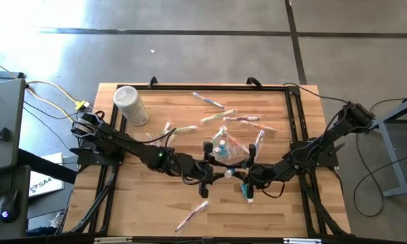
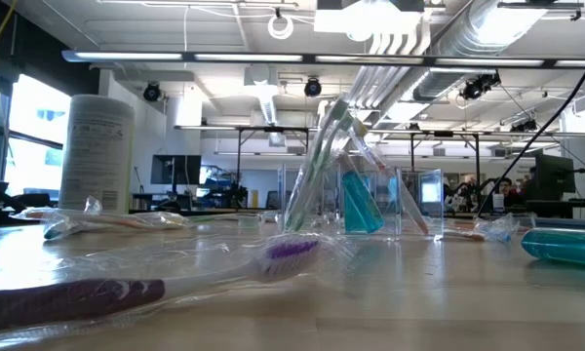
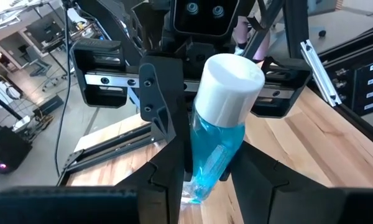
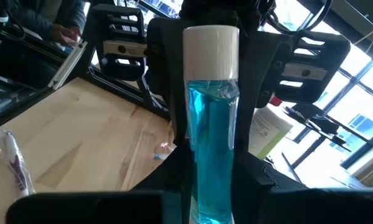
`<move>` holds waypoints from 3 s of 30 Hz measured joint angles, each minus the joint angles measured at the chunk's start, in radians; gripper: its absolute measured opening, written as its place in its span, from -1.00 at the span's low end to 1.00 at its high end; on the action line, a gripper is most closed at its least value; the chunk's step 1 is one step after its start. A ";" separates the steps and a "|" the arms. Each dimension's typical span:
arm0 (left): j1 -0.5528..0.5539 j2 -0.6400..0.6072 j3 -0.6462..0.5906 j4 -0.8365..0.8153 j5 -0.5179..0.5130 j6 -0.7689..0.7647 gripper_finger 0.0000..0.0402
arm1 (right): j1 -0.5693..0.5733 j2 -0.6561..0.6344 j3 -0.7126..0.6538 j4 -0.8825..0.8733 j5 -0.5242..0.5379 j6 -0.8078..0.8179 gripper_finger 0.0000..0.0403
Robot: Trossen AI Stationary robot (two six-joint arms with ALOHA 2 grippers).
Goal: Pick & Place toothbrushing station
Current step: Put the blue mouthwash into the transparent organizer
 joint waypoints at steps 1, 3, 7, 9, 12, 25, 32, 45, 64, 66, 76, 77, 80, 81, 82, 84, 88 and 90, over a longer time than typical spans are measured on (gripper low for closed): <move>0.000 0.000 0.000 0.000 0.000 0.000 -0.45 | 0.000 0.000 0.000 0.000 0.000 0.000 -0.69; 0.000 0.000 0.000 0.000 0.004 0.000 -0.39 | 0.000 0.001 0.000 0.000 -0.002 -0.001 -0.69; 0.000 0.000 0.004 0.043 0.039 -0.003 -0.17 | -0.007 0.005 0.000 -0.012 0.002 -0.005 -0.69; -0.001 -0.004 0.007 0.054 0.048 -0.004 -0.05 | -0.014 0.010 -0.004 -0.025 0.013 -0.006 -0.69; -0.001 -0.003 0.007 0.052 0.083 -0.004 0.09 | -0.026 0.006 -0.003 -0.021 0.007 0.011 -0.69; -0.002 -0.003 0.006 -0.006 0.013 0.001 0.19 | -0.018 0.006 -0.003 -0.030 0.025 0.019 -0.69; -0.003 -0.005 0.005 -0.009 0.000 0.001 0.19 | -0.014 0.006 -0.003 -0.032 0.029 0.018 -0.69; -0.038 -0.034 0.000 -0.026 -0.092 0.052 0.19 | 0.023 0.000 0.001 0.013 0.033 -0.030 -0.69; 0.004 -0.015 0.001 -0.018 -0.041 -0.027 0.19 | 0.011 0.002 0.000 0.029 0.035 -0.037 -0.69; 0.010 -0.015 0.001 -0.016 -0.007 -0.031 0.19 | 0.011 0.002 0.000 0.029 0.034 -0.037 -0.69; 0.020 0.023 0.002 -0.002 0.004 -0.020 -0.16 | 0.011 0.002 -0.002 0.017 0.033 -0.036 -0.69; 0.020 0.024 0.002 -0.005 0.003 -0.016 -0.24 | 0.011 0.003 -0.003 0.011 0.032 -0.037 -0.69; 0.020 0.023 0.002 0.000 0.000 0.002 -0.47 | 0.011 0.003 -0.002 0.021 0.030 -0.030 -0.69; 0.020 0.023 0.002 -0.001 -0.005 0.008 -0.54 | 0.011 0.003 -0.002 0.022 0.032 -0.025 -0.69; 0.020 0.023 0.002 -0.003 -0.010 0.012 -0.60 | 0.011 0.003 -0.002 0.022 0.033 -0.020 -0.69; 0.020 0.023 0.002 -0.004 -0.010 0.023 -0.62 | 0.011 0.003 -0.002 0.022 0.033 -0.019 -0.69; 0.020 0.023 0.002 -0.009 -0.006 0.025 -0.62 | 0.010 0.003 -0.002 0.010 0.032 -0.003 -0.61; 0.020 0.023 0.002 -0.015 -0.001 0.022 -0.63 | 0.010 0.003 0.000 -0.011 0.030 0.013 -0.51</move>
